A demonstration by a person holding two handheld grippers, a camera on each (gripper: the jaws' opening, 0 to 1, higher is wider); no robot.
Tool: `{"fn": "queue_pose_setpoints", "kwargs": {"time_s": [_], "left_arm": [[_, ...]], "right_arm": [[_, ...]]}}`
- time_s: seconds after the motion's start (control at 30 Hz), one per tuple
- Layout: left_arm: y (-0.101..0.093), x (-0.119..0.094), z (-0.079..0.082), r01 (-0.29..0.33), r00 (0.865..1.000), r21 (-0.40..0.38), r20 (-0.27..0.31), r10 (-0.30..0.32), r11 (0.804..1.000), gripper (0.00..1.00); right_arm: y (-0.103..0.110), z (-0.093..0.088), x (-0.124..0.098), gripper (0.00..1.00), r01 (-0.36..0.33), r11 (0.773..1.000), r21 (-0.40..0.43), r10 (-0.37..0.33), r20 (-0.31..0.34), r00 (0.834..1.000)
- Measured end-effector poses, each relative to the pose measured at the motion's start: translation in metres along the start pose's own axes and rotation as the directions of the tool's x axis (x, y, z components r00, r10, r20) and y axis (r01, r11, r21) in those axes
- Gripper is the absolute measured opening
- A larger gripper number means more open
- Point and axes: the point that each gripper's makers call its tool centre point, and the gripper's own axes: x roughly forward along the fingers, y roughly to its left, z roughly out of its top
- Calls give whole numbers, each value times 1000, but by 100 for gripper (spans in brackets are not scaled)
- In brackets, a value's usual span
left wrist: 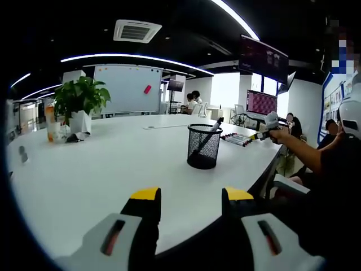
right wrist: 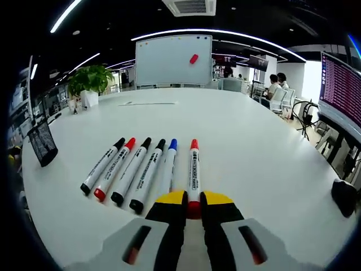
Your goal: Pick up the whiteboard markers from the pen holder and place them facing the whiteboard neatly
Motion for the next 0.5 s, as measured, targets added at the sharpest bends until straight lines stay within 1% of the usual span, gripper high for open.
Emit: {"fn": "queue_pose_setpoints", "kwargs": {"time_s": [0.2,0.37,0.5], "left_arm": [[0,0,0,3,1000,-2,2,-3,1000,45],[0,-1,0,0,1000,-5,3,0,1000,44],[0,0,-2,2,1000,-5,-2,-2,1000,44]], "right_arm": [[1,0,-1,15,-6,1000,16,6,12,1000],[2,-1,-4,14,-6,1000,11,6,22,1000],[4,-2,-6,16,-8,1000,16,8,21,1000]]}}
